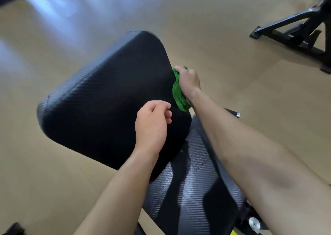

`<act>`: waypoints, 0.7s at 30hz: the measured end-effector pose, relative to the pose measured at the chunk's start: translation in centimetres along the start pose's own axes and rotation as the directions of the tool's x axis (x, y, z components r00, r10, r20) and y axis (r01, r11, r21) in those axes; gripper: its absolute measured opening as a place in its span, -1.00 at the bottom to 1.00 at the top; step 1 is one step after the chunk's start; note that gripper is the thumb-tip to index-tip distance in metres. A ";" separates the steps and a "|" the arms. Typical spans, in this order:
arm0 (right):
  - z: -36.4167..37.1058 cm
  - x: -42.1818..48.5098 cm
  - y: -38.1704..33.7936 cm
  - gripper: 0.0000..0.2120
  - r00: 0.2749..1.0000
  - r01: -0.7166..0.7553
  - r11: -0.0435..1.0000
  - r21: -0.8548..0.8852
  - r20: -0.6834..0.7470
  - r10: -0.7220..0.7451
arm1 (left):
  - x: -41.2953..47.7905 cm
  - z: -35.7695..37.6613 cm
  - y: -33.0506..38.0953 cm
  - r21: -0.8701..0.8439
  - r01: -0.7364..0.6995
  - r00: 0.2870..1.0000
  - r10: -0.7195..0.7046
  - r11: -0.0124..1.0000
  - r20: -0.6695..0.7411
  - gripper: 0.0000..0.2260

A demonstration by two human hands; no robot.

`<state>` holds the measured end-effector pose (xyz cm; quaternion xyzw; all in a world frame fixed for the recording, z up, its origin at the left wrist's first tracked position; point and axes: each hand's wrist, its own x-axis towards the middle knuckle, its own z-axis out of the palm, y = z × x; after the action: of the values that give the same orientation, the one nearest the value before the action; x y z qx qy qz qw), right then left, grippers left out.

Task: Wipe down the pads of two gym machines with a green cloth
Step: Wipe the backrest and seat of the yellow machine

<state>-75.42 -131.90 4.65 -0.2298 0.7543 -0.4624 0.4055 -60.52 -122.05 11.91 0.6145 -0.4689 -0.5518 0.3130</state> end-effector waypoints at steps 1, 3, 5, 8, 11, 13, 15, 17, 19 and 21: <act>0.2 -0.4 -2.0 -0.69 0.999 0.044 0.999 0.019 0.003 -0.044 | 0.1 -0.3 1.1 -0.006 -0.030 0.999 0.030 1.000 -0.017 -0.81; 0.5 -1.2 -5.8 -0.70 0.992 0.123 0.992 0.033 -0.004 -0.123 | 0.3 -0.6 2.9 -0.043 -0.092 0.995 0.090 0.995 -0.054 -0.77; 0.9 -1.7 -8.5 -0.67 0.983 0.186 0.982 0.021 0.002 -0.186 | 0.6 -0.8 4.1 -0.073 -0.158 0.984 0.150 0.985 -0.101 -0.72; 0.6 -1.8 -10.1 -0.65 0.961 0.275 0.960 -0.045 0.036 -0.273 | 0.8 -0.6 4.4 -0.085 -0.217 0.967 0.202 0.972 -0.156 -0.68; 0.7 -1.8 -11.6 -0.59 0.901 0.432 0.891 -0.137 0.113 -0.420 | 0.6 -0.1 3.4 -0.086 -0.251 0.952 0.230 0.964 -0.203 -0.68; 1.3 -2.3 -13.6 -0.55 0.813 0.581 0.774 -0.252 0.221 -0.538 | 0.5 0.5 2.7 -0.087 -0.274 0.935 0.245 0.958 -0.255 -0.69; 1.8 -3.3 -15.5 -0.56 0.741 0.671 0.652 -0.354 0.347 -0.575 | 0.3 1.1 2.3 -0.100 -0.293 0.913 0.247 0.951 -0.324 -0.71; 1.9 -3.1 -16.0 -0.57 0.731 0.679 0.660 -0.321 0.379 -0.567 | 0.3 1.5 2.2 -0.111 -0.295 0.903 0.238 0.949 -0.358 -0.74; 1.4 -2.0 -14.7 -0.59 0.788 0.589 0.792 -0.157 0.328 -0.521 | 0.3 1.6 2.0 -0.109 -0.294 0.904 0.239 0.950 -0.354 -0.74; 0.5 -0.7 -11.7 -0.64 0.858 0.472 0.881 0.004 0.229 -0.461 | 0.2 1.6 1.3 -0.078 -0.287 0.907 0.244 0.955 -0.344 -0.73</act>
<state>-74.94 -137.18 15.17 -0.4667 0.6376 -0.4980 0.3575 -62.35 -122.52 12.72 0.6076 -0.4531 -0.4217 0.4976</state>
